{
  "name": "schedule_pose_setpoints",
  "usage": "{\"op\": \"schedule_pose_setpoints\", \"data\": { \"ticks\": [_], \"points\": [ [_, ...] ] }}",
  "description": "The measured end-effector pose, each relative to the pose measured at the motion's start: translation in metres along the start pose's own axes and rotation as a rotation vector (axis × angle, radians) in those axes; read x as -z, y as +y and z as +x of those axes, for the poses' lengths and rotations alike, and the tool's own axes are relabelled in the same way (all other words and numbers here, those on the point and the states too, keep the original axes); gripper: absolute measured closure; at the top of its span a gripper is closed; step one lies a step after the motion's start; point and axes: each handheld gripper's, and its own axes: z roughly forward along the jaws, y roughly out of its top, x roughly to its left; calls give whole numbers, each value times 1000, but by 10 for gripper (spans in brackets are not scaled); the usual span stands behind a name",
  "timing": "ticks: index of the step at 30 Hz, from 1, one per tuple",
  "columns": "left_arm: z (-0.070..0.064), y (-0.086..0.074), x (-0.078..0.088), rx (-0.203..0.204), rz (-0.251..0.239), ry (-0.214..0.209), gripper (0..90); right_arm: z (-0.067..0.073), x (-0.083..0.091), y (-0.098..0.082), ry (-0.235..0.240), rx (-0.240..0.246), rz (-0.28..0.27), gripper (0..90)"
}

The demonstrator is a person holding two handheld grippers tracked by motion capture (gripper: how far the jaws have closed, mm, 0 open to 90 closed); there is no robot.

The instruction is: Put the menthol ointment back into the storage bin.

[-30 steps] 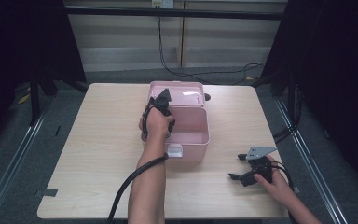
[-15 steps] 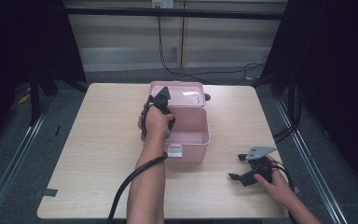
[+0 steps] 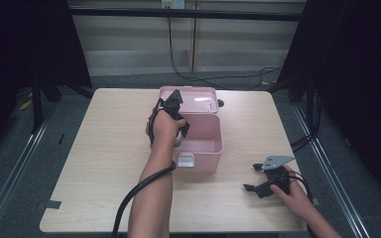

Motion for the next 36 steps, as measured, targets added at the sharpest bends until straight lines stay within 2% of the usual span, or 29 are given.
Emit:
{"op": "schedule_pose_setpoints", "data": {
  "ticks": [11,18,21,27,33,35,36],
  "points": [
    [-7,-5,20,-63,1,-29,230,0,0,0,3,-1,0,105],
    [-6,-9,38,-104,-4,-40,229,0,0,0,5,-1,1,105],
    [-4,-10,42,-106,-17,-44,230,0,0,0,5,-1,1,105],
    [-3,-13,51,-134,-15,-51,231,0,0,0,5,-1,1,105],
    [-4,-16,63,-170,-16,-59,233,0,0,0,5,-2,1,105],
    [-4,-16,68,-194,-11,-61,233,0,0,0,4,-2,1,105],
    [-5,-17,69,-188,-16,-63,234,0,0,0,3,1,0,105]
  ]
}}
